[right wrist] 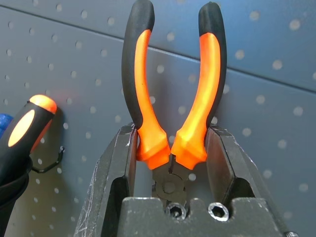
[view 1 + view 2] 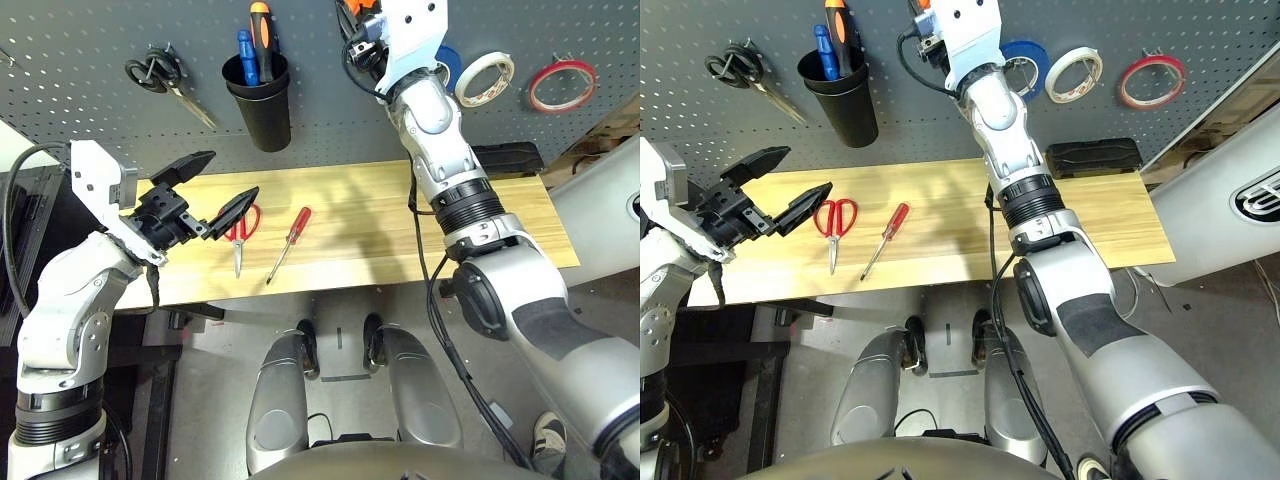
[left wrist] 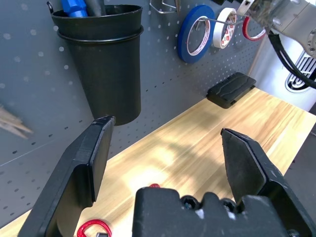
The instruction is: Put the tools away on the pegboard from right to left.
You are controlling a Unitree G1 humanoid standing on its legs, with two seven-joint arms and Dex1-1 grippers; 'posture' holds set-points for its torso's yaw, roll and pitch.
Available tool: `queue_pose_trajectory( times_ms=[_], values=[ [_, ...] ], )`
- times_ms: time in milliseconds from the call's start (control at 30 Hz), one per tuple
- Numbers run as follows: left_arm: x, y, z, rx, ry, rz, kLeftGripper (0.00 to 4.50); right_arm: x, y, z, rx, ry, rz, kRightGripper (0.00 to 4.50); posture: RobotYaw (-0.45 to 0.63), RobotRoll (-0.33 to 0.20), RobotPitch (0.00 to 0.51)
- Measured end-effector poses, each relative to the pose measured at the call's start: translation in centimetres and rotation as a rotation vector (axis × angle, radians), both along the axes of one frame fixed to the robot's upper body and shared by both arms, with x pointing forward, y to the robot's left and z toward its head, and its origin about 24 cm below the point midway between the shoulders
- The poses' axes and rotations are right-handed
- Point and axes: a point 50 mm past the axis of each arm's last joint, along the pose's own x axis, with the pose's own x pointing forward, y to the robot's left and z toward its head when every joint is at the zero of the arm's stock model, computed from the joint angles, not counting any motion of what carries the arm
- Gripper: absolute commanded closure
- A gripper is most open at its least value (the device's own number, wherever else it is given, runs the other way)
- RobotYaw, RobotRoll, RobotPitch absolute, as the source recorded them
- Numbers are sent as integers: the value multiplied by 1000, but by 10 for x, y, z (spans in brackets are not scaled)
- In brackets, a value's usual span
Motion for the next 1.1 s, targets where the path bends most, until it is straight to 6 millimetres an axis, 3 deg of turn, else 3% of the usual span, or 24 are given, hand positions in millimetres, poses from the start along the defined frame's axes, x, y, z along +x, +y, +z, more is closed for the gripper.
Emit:
queue_pose_trajectory(
  times_ms=[200, 767, 1100],
  values=[
    [0, 0, 0, 0, -2, -2, 0, 3, 3, 0, 0, 13, 3, 2378, 66, 0, 224],
    [0, -3, -2, 2, 10, -14, 0, -4, 8, 30, 35, -95, 41, 2378, 60, 0, 230],
    [1, -4, -1, 7, 9, -21, 0, 5, 3, 11, 3, -53, 12, 2378, 64, 0, 233]
  ],
)
